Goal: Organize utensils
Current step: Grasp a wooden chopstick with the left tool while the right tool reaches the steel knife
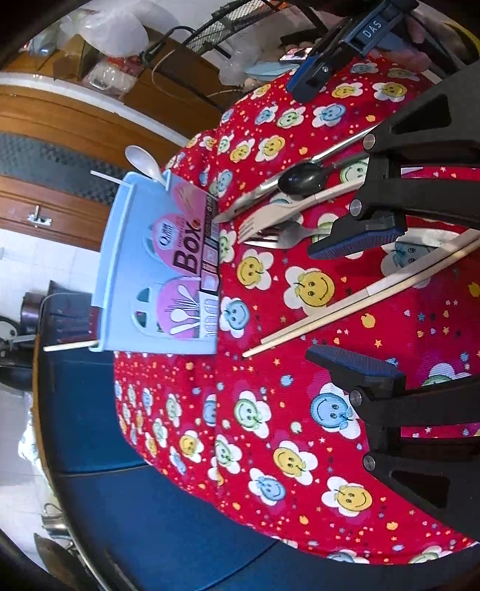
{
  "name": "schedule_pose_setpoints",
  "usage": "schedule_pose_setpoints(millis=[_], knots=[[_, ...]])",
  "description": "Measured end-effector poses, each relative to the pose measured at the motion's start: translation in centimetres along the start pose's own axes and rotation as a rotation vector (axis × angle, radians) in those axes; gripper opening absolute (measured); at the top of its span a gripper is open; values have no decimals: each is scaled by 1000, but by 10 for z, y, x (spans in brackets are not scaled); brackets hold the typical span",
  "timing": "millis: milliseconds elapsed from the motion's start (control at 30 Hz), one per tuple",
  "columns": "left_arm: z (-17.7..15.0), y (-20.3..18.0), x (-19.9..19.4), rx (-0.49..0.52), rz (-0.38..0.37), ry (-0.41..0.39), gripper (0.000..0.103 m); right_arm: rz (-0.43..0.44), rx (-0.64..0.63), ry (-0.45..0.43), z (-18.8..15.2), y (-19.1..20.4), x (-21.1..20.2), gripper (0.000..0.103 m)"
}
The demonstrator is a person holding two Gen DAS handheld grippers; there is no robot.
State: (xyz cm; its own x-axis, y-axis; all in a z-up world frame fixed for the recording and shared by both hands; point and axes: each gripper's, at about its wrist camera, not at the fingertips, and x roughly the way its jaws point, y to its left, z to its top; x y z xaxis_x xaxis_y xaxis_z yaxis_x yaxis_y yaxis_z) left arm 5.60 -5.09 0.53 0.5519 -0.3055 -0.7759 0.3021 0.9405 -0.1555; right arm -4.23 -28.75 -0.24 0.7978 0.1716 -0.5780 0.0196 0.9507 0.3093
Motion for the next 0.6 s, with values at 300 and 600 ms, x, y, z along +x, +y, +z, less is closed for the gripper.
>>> schedule_pose_setpoints(millis=[300, 600], knots=[[0, 14, 20, -84, -79, 98, 27, 2, 4, 3, -1, -3, 0, 66], [-2, 27, 20, -163, -170, 91, 7, 7, 2, 2, -2, -3, 0, 66]])
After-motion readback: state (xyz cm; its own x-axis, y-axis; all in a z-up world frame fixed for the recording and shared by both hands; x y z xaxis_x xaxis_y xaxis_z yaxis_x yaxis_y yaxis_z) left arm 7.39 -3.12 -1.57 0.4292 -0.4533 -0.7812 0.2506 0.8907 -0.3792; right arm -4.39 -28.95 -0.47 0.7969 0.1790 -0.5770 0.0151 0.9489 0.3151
